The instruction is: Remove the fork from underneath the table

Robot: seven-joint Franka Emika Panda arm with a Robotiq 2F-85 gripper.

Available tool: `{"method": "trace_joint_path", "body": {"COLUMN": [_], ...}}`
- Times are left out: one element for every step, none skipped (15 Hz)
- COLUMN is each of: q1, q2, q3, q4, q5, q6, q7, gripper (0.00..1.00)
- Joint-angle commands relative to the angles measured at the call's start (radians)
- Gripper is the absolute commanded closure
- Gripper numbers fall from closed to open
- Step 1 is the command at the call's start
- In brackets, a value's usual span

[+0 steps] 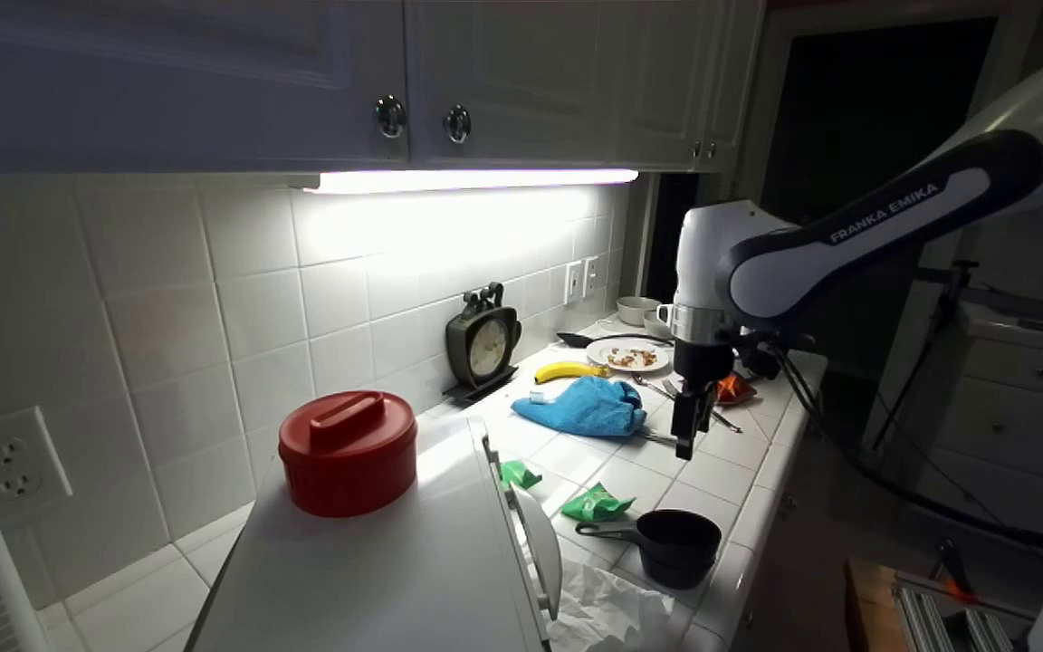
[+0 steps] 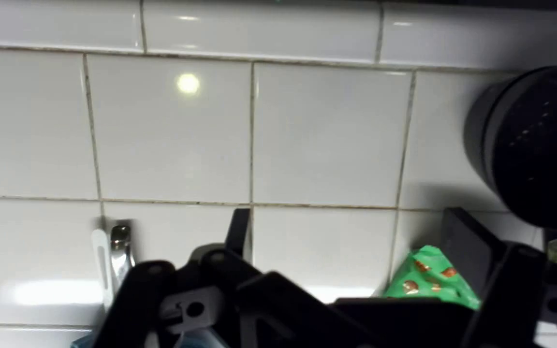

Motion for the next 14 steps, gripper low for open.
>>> {"method": "trace_joint_path", "body": {"q1": [-0.049,-0.06,-0.073,-0.084,-0.096,-0.106,-0.116,-0.127,-0.136,-0.145,-0.153,-0.134,-0.138,-0.137], "q2": [-0.016,-0.009,0.002,0.012,0.027,0.038,0.062,0.078,0.097,0.119,0.147,0.097,0.11,0.113], "q3": [-0.031,-0.039,-0.046,-0.051,-0.052,-0.054,-0.058,-0.061,-0.069,-0.076,-0.083,-0.072,-0.077,-0.077], "q4": [-0.082,-0.096,-0.107,-0.117,-0.12,-0.127,-0.127,-0.13,-0.127,-0.12,-0.107,-0.124,-0.124,-0.123], "q5": [-0.059,-0.076,-0.105,-0.129,-0.163,-0.193,-0.215,-0.238,-0.252,-0.261,-0.261,-0.227,-0.228,-0.228], "q6": [0.2,0.245,0.288,0.326,0.358,0.392,0.424,0.454,0.488,0.519,0.539,0.488,0.498,0.498], "q7": [-0.005,-0.022,-0.031,-0.038,-0.04,-0.045,-0.048,-0.042,-0.045,-0.043,-0.034,-0.034,-0.034,-0.034], "gripper": [0.0,0.0,0.0,0.0,0.0,0.0,0.0,0.0,0.0,0.0,0.0,0.0,0.0,0.0]}}
